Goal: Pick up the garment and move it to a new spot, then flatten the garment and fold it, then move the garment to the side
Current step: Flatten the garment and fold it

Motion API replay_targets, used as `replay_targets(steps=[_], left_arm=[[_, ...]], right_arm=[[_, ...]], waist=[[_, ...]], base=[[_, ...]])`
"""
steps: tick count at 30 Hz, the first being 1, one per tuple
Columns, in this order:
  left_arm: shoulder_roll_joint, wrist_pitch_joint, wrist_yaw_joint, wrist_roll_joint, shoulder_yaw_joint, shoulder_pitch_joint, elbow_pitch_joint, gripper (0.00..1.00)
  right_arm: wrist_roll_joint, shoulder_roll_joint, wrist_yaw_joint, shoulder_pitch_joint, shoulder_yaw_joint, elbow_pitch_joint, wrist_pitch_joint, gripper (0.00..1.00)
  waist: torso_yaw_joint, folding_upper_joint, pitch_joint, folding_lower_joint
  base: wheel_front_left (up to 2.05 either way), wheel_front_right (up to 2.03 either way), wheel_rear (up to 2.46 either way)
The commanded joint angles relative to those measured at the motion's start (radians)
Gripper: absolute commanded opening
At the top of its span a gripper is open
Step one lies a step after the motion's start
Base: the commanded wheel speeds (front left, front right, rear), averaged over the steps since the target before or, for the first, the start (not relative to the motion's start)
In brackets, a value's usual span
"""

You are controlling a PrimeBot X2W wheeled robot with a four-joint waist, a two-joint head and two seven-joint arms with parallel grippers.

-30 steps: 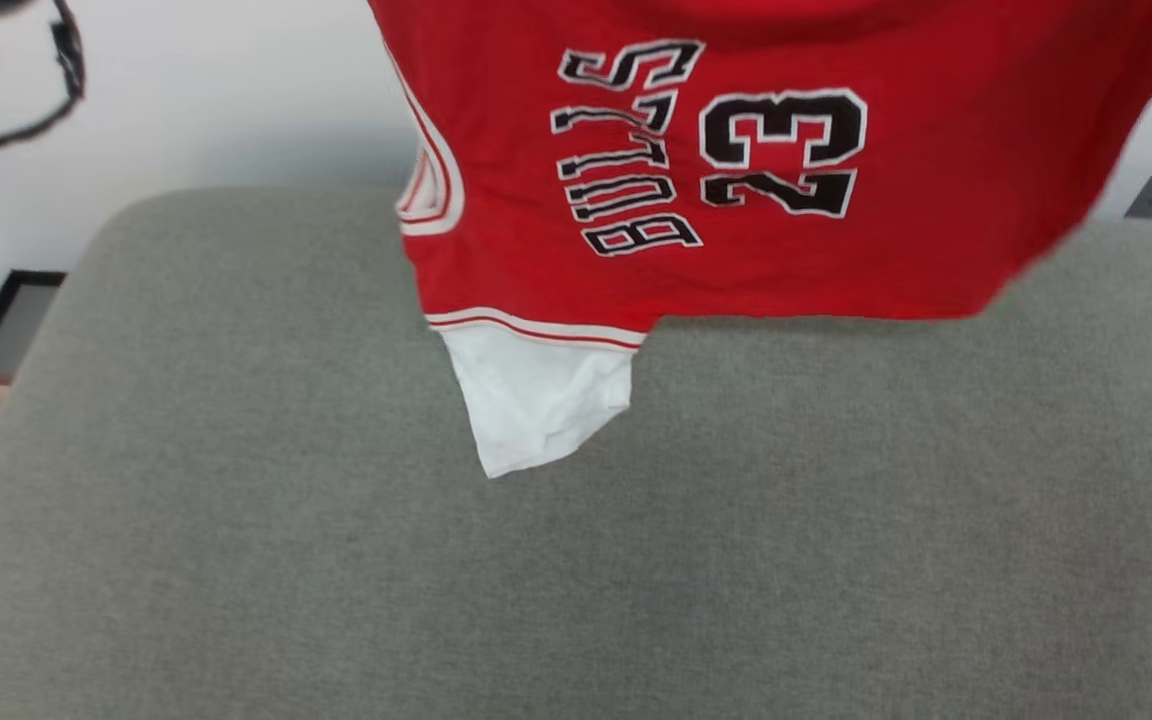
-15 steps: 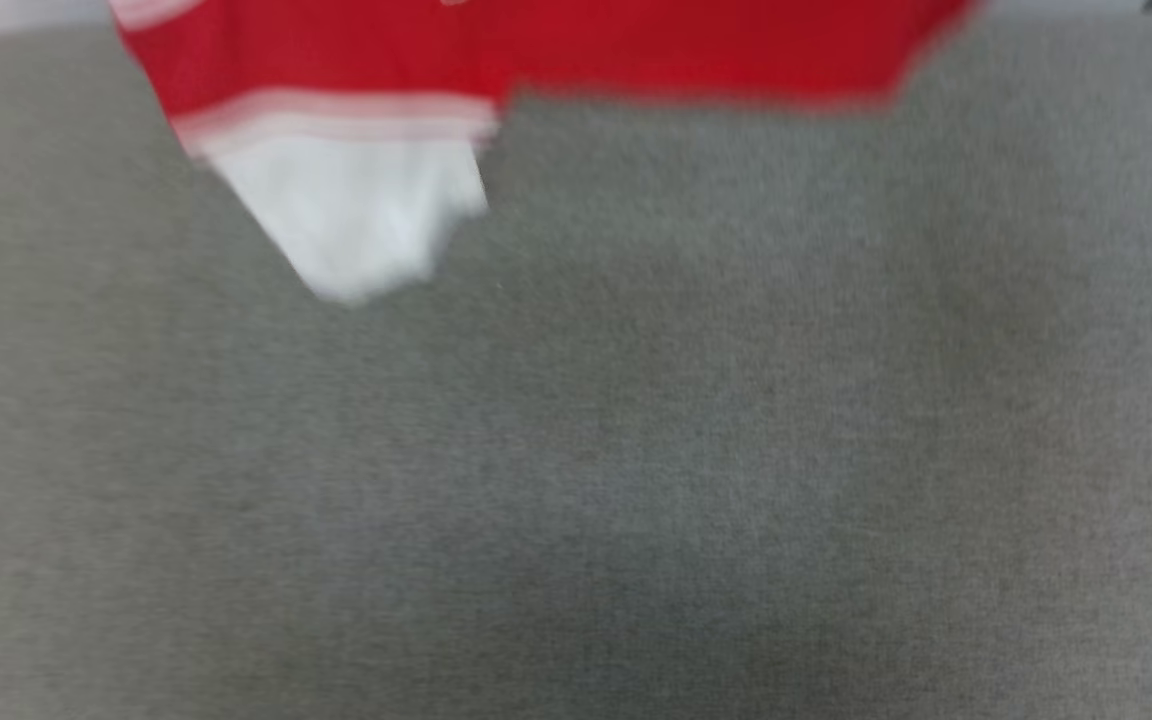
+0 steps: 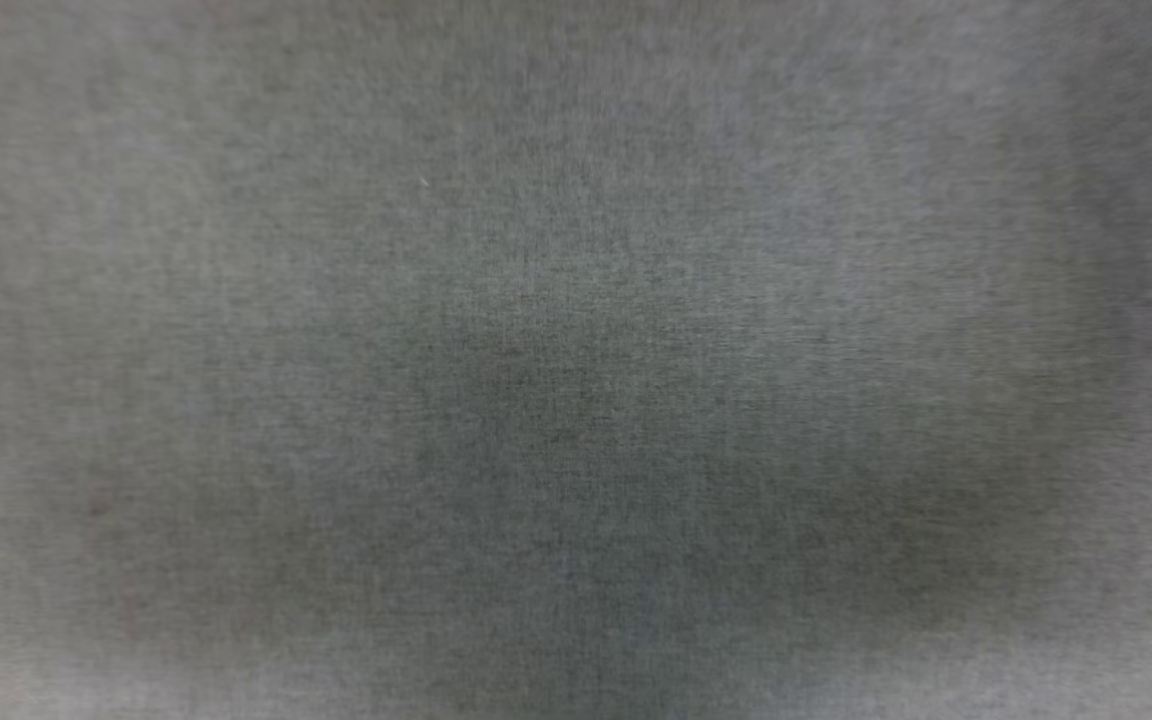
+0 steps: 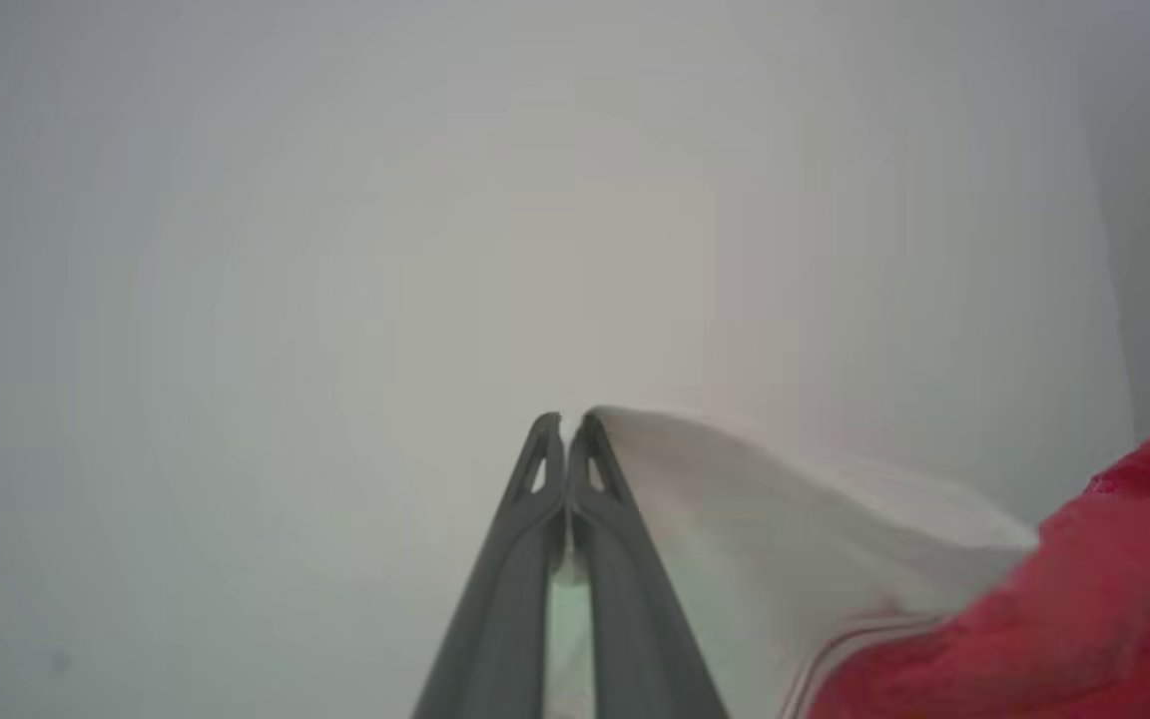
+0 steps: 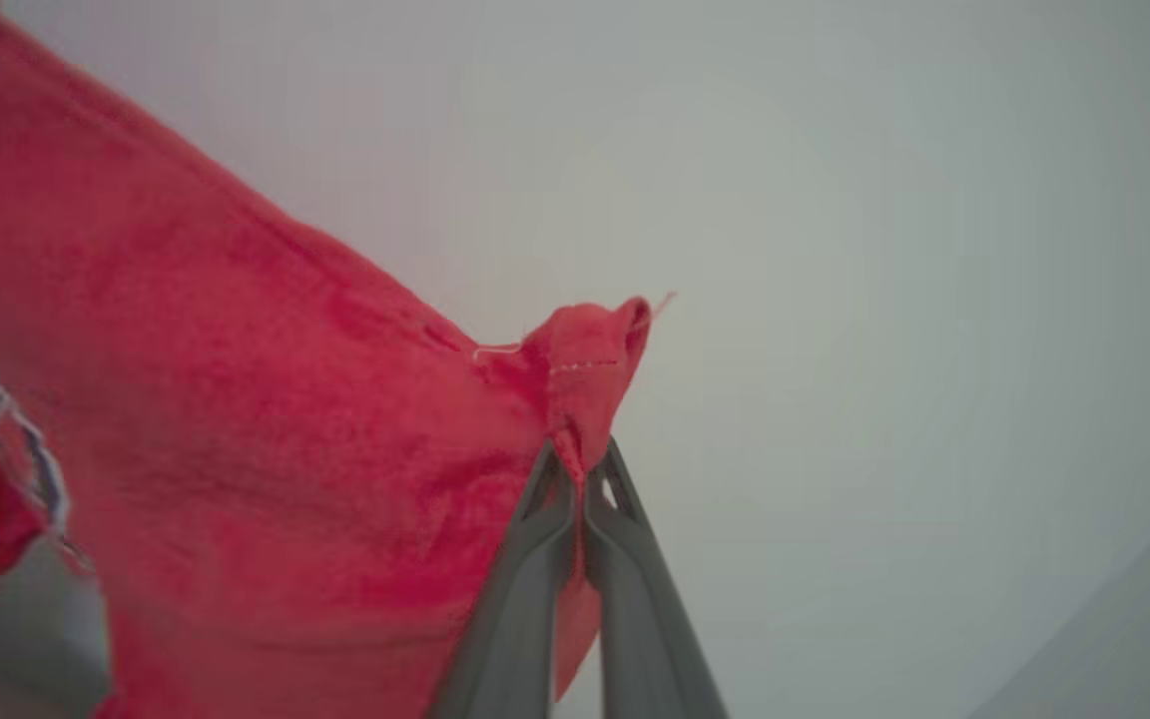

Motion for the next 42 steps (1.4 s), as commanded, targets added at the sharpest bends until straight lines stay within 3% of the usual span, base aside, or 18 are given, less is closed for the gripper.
replay_targets(steps=[1, 8, 11, 15, 20, 24, 29, 34, 39, 42], left_arm=[[-0.005, -0.001, -0.001, 0.001, 0.023, 0.019, -0.011, 0.0], [0.001, -0.001, -0.006, 0.046, 0.094, 0.267, -0.092, 0.0], [0.025, -0.001, -0.007, 0.011, 0.02, 0.355, -0.131, 0.0], [0.092, 0.066, -0.005, -0.13, -0.095, 0.461, -0.191, 0.0], [0.192, 0.202, -0.005, -0.281, -0.181, 0.59, -0.302, 0.0], [0.266, 0.302, -0.001, -0.408, -0.209, 0.723, -0.382, 0.0], [0.364, 0.371, 0.072, -0.521, -0.245, 0.905, -0.542, 0.0], [0.458, 0.335, 0.19, -0.615, -0.282, 1.111, -0.745, 0.0], [0.527, 0.267, 0.318, -0.697, -0.327, 1.305, -0.922, 0.0], [0.554, 0.224, 0.373, -0.752, -0.348, 1.404, -0.989, 0.0]], right_arm=[[-0.012, -0.002, -0.001, 0.0, 0.002, -0.001, -0.003, 0.0], [0.045, -0.033, -0.001, 0.058, 0.041, 0.063, -0.003, 0.0], [0.103, -0.053, -0.001, 0.096, 0.084, 0.096, -0.003, 0.0], [0.228, -0.072, -0.001, 0.163, 0.187, 0.119, 0.008, 0.0], [0.47, -0.149, -0.001, 0.311, 0.369, 0.02, 0.088, 0.0], [0.664, -0.27, -0.001, 0.465, 0.497, -0.156, 0.182, 0.0], [0.849, -0.474, -0.001, 0.667, 0.62, -0.404, 0.293, 0.0], [0.996, -0.651, -0.001, 0.865, 0.704, -0.618, 0.367, 0.0], [1.095, -0.759, -0.001, 1.06, 0.721, -0.735, 0.385, 0.0], [1.133, -0.811, -0.001, 1.173, 0.718, -0.784, 0.375, 0.0]], waist=[[0.022, 0.0, 0.095, 0.0], [0.077, 0.0, 0.038, 0.0], [0.1, 0.0, -0.02, 0.0], [0.125, 0.0, -0.111, 0.0], [0.144, 0.0, -0.227, 0.0], [0.153, 0.0, -0.314, 0.0], [0.155, 0.0, -0.405, 0.0], [0.149, 0.0, -0.471, 0.0], [0.156, 0.0, -0.513, 0.0], [0.166, 0.0, -0.529, 0.0]], base=[[0.0, 0.0, 0.0], [0.0, 0.0, 0.0], [0.0, 0.0, 0.0], [0.0, 0.0, 0.0], [0.0, 0.0, 0.0], [0.0, 0.0, 0.0], [0.0, 0.0, 0.0], [0.0, 0.0, 0.0], [0.0, 0.0, 0.0], [0.0, 0.0, 0.0]])
